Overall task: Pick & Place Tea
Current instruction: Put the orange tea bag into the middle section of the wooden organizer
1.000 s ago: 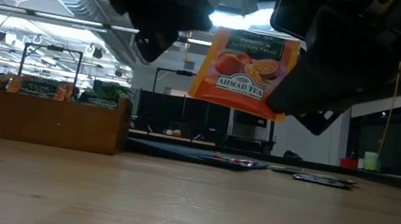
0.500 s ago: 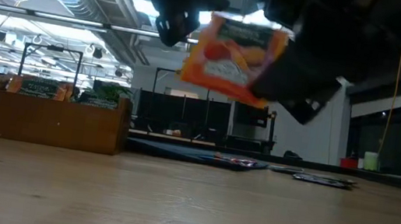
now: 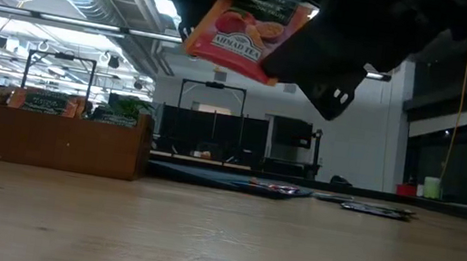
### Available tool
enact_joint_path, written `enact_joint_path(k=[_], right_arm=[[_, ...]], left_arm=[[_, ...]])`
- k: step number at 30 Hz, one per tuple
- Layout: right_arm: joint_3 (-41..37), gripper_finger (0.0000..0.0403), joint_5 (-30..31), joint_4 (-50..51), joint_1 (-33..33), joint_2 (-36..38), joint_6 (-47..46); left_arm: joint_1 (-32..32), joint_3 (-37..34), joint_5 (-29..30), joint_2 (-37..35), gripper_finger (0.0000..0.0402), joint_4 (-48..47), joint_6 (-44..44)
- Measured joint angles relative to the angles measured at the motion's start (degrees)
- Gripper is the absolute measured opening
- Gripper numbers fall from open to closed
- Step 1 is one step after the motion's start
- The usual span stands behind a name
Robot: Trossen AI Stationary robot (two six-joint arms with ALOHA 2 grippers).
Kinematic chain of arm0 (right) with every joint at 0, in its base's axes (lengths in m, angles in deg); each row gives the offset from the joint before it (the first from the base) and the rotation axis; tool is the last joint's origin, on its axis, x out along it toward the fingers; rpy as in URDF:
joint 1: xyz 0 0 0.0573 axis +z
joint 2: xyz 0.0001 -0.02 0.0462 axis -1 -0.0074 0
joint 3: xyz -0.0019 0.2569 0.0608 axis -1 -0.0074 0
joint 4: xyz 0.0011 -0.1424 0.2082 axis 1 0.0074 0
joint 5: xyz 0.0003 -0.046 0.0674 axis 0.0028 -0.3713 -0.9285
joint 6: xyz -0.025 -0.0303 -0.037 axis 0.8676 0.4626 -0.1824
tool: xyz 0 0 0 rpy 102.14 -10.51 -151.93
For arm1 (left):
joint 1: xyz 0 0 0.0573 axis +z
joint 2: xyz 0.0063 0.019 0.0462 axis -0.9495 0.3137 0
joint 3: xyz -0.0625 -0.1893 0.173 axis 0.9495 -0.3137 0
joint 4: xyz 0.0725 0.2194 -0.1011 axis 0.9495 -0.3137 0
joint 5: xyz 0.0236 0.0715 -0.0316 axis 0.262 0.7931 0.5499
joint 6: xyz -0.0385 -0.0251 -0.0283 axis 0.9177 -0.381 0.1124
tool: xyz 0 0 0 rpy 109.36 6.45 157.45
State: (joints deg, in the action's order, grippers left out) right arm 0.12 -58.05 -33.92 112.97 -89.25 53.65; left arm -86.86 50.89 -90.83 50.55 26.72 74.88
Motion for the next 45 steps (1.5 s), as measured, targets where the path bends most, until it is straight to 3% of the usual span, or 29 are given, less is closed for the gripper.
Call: enact_joint_path(k=[4,9,17,29,33,40,45], right_arm=[[0.0,0.0002,0.4,0.0,0.0,0.0,0.2],[0.0,0.0009,1.0,0.0,0.0,0.0,0.9],[0.0,0.0040,1.0,0.6,0.0,0.0,-0.8],[0.0,0.0072,3.9,6.2,0.1,0.0,-3.5],[0.0,0.0073,5.1,5.5,0.1,0.0,-3.4],[0.0,0.0074,6.2,5.0,0.2,0.0,-3.1],[0.0,0.0074,6.2,4.8,0.2,0.0,-3.1]], left_arm=[[0.0,0.0,0.0,0.0,0.0058,0.0,-0.7],[0.0,0.0,0.0,0.0,0.0007,-0.1,-0.6],[-0.9,0.0,2.3,0.0,0.0003,-1.7,-0.1],[-9.8,-0.1,24.6,-4.5,0.0002,-13.8,1.8],[-14.3,-0.6,34.9,-7.6,0.0002,-19.1,4.6],[-21.0,-9.4,48.1,-15.5,0.0002,-20.4,15.4],[-25.1,-16.0,53.7,-22.4,0.0002,-23.3,22.9]])
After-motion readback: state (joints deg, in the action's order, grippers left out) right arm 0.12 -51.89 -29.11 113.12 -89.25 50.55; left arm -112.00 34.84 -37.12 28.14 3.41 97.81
